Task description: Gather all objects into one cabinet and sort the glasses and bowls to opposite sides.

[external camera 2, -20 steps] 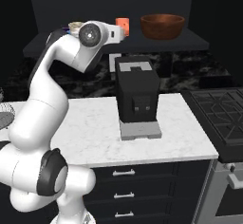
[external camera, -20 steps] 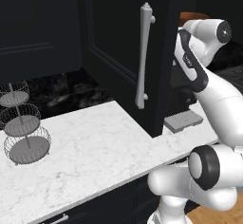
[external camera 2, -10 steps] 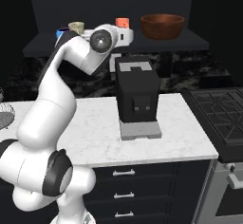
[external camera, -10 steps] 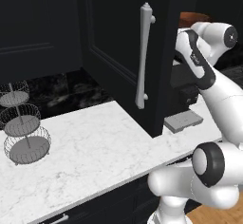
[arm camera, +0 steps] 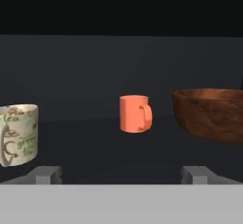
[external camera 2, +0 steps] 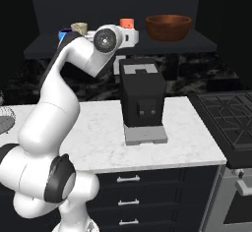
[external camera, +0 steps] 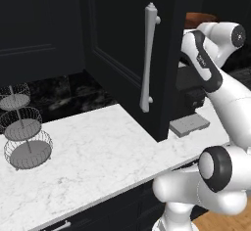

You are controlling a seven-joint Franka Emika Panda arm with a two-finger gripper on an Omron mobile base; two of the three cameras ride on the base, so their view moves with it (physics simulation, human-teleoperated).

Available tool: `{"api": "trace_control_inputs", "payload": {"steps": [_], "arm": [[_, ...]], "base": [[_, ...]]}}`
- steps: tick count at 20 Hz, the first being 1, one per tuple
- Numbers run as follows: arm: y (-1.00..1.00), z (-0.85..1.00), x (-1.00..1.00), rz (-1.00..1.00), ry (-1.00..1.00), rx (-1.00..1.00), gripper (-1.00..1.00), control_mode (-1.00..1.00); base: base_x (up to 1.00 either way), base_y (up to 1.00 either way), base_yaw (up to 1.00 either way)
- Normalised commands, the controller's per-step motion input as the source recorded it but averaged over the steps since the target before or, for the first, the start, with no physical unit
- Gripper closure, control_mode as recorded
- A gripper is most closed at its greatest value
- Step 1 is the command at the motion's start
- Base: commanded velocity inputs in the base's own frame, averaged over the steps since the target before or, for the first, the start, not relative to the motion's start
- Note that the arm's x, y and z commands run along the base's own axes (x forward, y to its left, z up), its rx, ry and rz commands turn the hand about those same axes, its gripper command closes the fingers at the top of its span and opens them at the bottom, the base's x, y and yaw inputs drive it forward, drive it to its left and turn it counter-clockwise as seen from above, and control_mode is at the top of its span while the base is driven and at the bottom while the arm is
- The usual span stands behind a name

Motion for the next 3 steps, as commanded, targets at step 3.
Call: {"api": "trace_control_inputs", "payload": {"steps": [3], "arm": [[0.00, 0.00, 0.18, 0.00, 0.00, 0.00, -1.00, -1.00]], "base": [[0.00, 0.00, 0.00]]}}
